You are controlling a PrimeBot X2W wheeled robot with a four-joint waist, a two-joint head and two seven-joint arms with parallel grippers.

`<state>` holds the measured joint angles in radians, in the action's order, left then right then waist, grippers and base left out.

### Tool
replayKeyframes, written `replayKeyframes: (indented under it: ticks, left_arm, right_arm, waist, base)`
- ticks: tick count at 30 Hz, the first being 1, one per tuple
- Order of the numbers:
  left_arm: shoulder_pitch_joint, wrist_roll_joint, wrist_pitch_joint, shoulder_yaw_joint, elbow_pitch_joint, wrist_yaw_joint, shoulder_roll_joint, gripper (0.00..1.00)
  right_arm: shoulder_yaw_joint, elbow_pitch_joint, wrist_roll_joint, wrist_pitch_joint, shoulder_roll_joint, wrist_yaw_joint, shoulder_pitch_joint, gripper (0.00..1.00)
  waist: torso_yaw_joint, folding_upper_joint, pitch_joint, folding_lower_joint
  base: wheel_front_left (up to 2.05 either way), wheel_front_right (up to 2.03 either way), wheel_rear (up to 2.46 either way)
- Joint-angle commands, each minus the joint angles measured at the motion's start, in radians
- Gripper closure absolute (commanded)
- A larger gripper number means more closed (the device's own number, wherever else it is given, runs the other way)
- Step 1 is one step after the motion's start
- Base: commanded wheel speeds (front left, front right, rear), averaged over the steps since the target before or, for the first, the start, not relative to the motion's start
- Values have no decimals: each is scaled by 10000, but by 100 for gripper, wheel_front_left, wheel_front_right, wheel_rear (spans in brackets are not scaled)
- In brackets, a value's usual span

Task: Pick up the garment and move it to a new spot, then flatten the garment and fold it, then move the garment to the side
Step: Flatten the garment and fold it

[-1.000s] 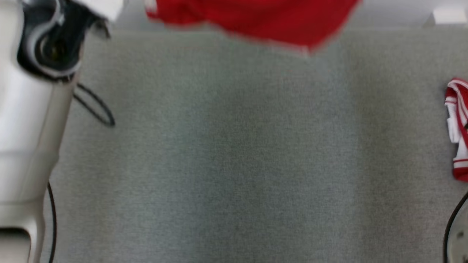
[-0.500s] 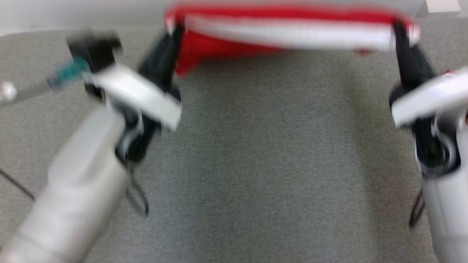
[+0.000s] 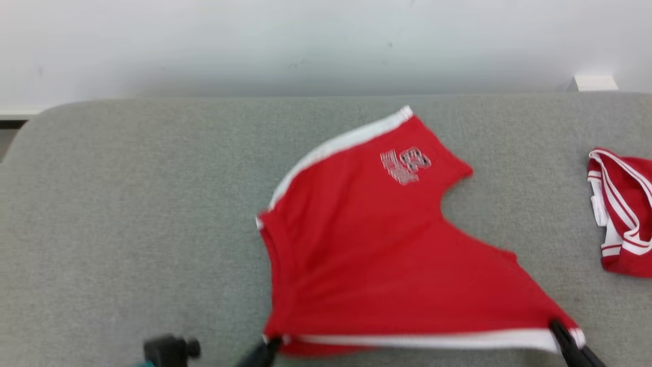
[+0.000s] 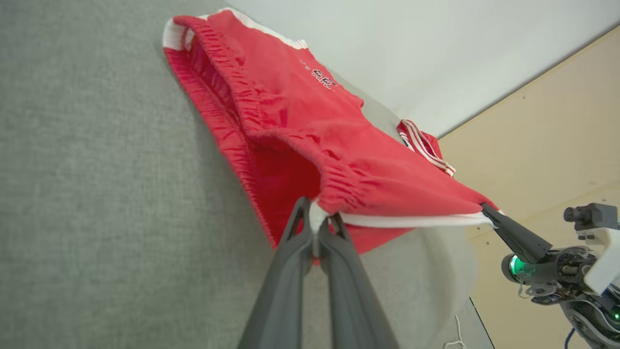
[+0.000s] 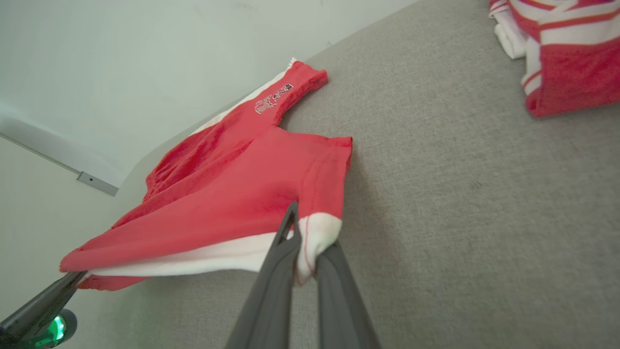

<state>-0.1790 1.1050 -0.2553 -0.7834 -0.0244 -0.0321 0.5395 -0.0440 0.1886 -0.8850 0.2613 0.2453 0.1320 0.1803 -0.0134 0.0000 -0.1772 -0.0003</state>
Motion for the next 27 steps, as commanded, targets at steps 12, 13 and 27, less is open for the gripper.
replayKeyframes:
  ticks: [12,13,27]
  left_arm:
    - [-324,2197,1189,695,2541,314,-116,100]
    - [-571,2394,1383,807,2517,296,-169,100]
    - [-4413,3217,2380,1081,-623,982,-2608,100]
  right_arm:
    - [1182,1345,583,2815,79,-29,-1780,100]
    - [1137,1073,618,3193,0,-29,-2396,100]
    - [1648,-2587,2596,6031,-256,-29,-8405,100]
  waist:
    - [740,0,-1189,3]
    - [865,0,-1347,3]
    - [2815,0,-3011,3]
  base:
    - [0,0,0]
    - [0,0,0]
    - [0,0,0]
